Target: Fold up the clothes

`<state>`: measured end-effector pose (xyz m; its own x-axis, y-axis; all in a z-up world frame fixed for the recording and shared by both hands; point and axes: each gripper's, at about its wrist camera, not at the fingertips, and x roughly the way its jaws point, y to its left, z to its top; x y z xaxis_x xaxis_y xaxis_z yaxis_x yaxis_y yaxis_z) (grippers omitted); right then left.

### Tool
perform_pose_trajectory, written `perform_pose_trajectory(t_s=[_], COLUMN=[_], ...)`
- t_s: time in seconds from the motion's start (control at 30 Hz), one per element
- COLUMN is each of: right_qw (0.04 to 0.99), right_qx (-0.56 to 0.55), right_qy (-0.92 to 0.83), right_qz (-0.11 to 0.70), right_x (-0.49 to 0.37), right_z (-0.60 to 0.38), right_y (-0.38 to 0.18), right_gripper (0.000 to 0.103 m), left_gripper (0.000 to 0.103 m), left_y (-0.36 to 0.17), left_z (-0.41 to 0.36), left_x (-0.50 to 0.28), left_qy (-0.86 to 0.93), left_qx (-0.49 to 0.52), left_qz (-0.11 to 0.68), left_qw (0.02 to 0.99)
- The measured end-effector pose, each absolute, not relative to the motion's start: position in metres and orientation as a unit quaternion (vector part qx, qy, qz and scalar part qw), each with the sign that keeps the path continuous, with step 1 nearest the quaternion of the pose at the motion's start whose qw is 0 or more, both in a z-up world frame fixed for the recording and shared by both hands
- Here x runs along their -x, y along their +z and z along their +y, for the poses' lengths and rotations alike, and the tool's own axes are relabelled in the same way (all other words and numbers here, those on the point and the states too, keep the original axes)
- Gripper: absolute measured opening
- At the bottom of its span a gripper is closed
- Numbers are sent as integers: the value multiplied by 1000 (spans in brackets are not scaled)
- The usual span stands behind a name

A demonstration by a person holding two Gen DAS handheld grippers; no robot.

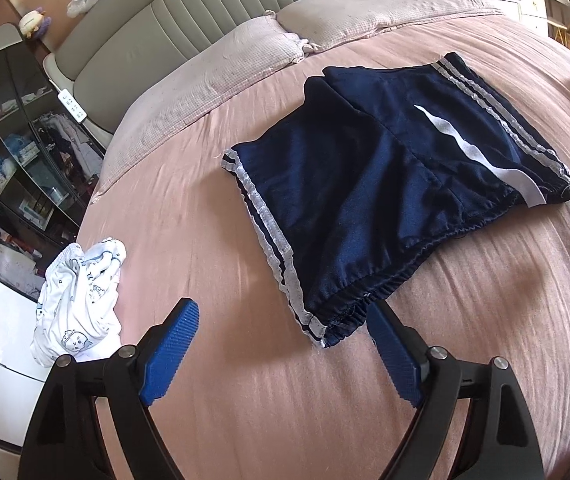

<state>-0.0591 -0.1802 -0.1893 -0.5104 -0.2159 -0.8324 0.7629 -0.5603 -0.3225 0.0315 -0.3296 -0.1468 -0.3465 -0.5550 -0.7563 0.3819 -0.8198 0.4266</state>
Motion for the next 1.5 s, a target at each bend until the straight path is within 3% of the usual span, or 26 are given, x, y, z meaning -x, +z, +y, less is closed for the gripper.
perform_pose_trajectory(t_s=[0.13,0.4,0.67,1.03,1.5], right_qw=[309,308,287,235,222], right_qx=[-390,-441,-469,-477,-492], right_qy=[-797,-803,-812,-829,-828], right_qz=[341,256,195,172,150], right_x=[64,95,124,171,191], right_z=[-177,-162,-132,-71,-65], right_y=[-185,-180,-169,-152,-156], right_gripper=[61,61,61,66,67], left_gripper=[86,86,86,86,86], left_y=[-145,-157,-164,-181,-213], left_z=[-321,-270,-215,-137,-108], left_x=[-28,-18,21,70,87], left_qy=[-819,-791,-782,-794,-776], left_qx=[-488,-465,-402,-368,-373], left_qz=[-118,-326,-448,-481,-506], left_qw=[278,226,159,58,50])
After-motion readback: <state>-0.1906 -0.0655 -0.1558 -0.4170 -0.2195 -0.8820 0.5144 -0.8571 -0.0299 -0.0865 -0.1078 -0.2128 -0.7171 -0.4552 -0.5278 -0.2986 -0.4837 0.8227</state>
